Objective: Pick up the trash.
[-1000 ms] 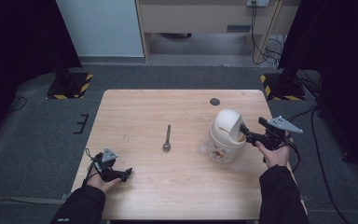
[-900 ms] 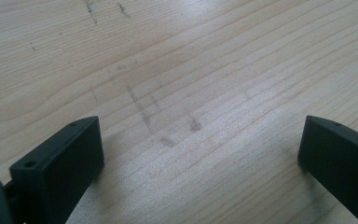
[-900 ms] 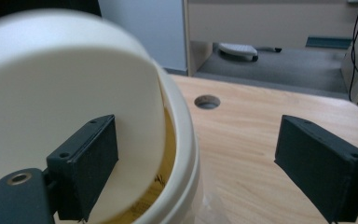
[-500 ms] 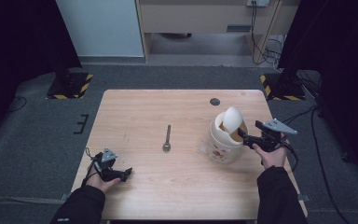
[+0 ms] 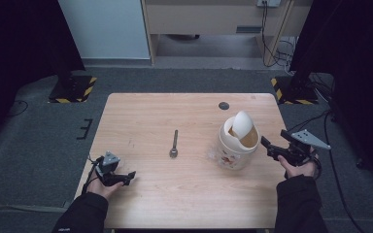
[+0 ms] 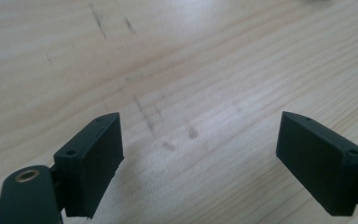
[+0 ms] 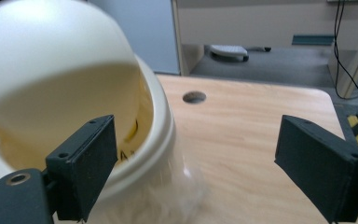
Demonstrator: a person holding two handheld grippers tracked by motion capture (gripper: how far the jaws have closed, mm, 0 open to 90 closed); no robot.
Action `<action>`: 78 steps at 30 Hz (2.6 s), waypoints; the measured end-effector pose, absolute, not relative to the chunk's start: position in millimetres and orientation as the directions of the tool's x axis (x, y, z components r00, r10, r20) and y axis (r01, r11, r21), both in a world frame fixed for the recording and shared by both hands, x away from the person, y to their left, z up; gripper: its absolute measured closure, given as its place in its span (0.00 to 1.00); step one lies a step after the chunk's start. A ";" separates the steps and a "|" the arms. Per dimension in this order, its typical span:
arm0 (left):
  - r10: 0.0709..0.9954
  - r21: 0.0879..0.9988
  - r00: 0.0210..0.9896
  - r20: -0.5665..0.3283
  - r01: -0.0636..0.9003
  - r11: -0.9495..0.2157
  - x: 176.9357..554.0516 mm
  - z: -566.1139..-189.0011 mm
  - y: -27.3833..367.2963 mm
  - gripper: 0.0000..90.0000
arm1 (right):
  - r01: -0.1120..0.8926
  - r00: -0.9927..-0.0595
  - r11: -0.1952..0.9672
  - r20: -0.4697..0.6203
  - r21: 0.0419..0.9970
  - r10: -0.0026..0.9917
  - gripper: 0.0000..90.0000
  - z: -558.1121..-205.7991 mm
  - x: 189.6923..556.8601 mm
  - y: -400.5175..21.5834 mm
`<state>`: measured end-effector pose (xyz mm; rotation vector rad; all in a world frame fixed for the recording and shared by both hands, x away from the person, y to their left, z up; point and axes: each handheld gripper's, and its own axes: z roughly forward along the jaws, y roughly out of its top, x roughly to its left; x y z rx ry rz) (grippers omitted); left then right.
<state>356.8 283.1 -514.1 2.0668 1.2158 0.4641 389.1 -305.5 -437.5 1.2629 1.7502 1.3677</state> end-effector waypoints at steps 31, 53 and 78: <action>0.867 0.882 0.495 -0.057 0.433 -0.189 406.5 -472.2 202.4 0.34 | 0.480 -0.394 0.149 0.061 0.865 0.917 0.15 -482.2 354.8 -309.2; 0.875 0.782 0.478 -0.075 0.572 -0.246 452.5 -521.6 127.0 0.47 | 0.497 -0.399 0.168 0.052 0.851 0.915 0.17 -487.0 360.0 -308.7; 0.867 0.736 0.498 0.009 0.583 -0.343 450.6 -530.8 120.3 0.88 | 0.493 -0.396 0.161 0.056 0.855 0.917 0.17 -485.8 360.6 -311.6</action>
